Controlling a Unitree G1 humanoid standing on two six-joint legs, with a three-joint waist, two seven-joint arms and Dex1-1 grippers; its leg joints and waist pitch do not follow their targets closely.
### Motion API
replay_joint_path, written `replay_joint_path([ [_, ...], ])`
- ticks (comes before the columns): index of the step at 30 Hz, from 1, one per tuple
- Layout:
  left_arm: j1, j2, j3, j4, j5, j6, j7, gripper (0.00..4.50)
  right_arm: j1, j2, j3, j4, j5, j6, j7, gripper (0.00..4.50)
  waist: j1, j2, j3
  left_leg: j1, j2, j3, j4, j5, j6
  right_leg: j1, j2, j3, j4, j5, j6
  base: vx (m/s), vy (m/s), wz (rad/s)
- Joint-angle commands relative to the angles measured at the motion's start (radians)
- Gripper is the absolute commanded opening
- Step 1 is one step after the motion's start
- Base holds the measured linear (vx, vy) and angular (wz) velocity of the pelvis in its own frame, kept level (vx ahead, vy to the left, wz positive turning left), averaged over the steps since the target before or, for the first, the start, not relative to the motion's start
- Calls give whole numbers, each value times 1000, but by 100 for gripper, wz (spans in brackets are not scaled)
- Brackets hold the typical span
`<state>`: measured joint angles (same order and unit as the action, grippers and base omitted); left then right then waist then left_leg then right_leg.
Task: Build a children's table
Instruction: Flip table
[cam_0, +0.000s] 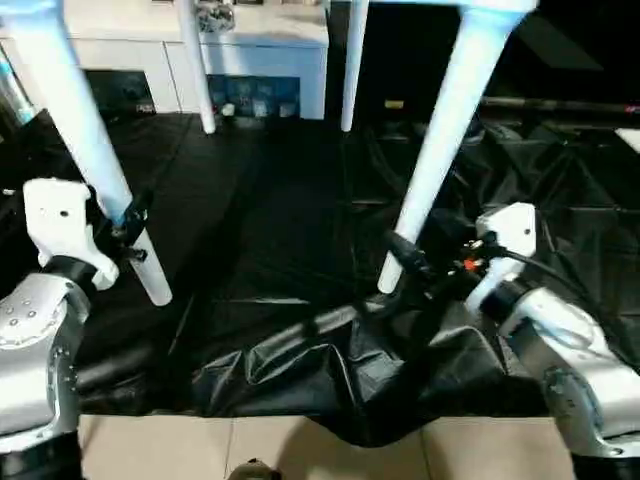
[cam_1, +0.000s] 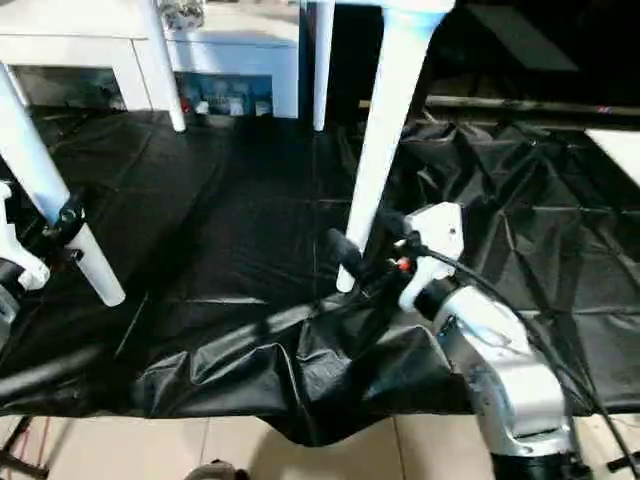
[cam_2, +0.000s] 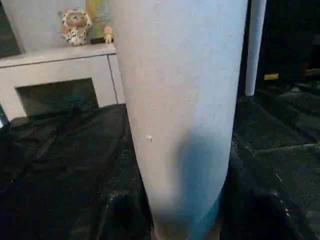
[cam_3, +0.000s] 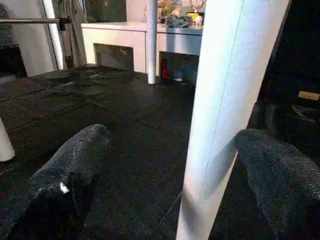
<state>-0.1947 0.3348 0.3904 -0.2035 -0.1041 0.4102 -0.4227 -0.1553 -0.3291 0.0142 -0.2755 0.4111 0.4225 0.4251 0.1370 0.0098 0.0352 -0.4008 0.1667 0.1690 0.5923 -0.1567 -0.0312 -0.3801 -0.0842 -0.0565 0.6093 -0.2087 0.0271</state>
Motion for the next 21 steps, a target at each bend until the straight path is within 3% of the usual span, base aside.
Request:
replay_joint_path([
  [1,29,33,-46,29,46,-11,-31,170,-6,-7,10,-4,-20,-13,9,450,-16,16,-37,45,57,-45,-103,-597,-117,-8,-63,43,-102,-431,-66,0,0,0],
  [5,45,25,-23,45,25,-26,-12,170,3,-5,8,-17,-12,-10,12,450,-25,12,-36,49,58,-42,-102,-607,-116,-13,-62,46,-105,-422,-74,0,0,0],
  [6,49,13,6,47,-10,-27,-3,226,10,-1,1,-33,5,-3,14,450,-27,12,-36,50,56,-43,-101,-615,-115,-12,-63,45,-105,-433,-75,0,0,0],
  [11,89,11,36,-3,-64,-11,-8,257,21,10,-21,-53,20,9,1,450,-42,6,-38,40,56,-43,-103,-578,-101,-7,-64,44,-103,-443,-66,0,0,0],
  [12,140,-23,73,-65,-126,22,-13,268,34,27,-46,-78,53,27,-16,450,-44,6,-38,39,57,-42,-104,-569,-100,-7,-64,45,-102,-427,-76,0,0,0],
  [13,149,-28,78,-74,-135,23,-13,268,36,30,-50,-84,60,31,-18,450,-47,6,-37,33,59,-41,-106,-556,-95,-4,-63,45,-100,-401,-89,0,0,0],
  [16,222,-63,110,-139,-190,4,-9,293,59,49,-62,-119,89,45,-33,450,-45,0,-39,28,59,-37,-105,-513,-78,-1,-61,46,-97,-354,-98,0,0,0],
  [21,322,-108,136,-240,-216,-47,14,315,126,62,-37,-165,77,28,-41,450,-38,2,-35,33,60,-32,-105,-503,-74,-5,-59,49,-105,-375,-78,0,0,0],
])
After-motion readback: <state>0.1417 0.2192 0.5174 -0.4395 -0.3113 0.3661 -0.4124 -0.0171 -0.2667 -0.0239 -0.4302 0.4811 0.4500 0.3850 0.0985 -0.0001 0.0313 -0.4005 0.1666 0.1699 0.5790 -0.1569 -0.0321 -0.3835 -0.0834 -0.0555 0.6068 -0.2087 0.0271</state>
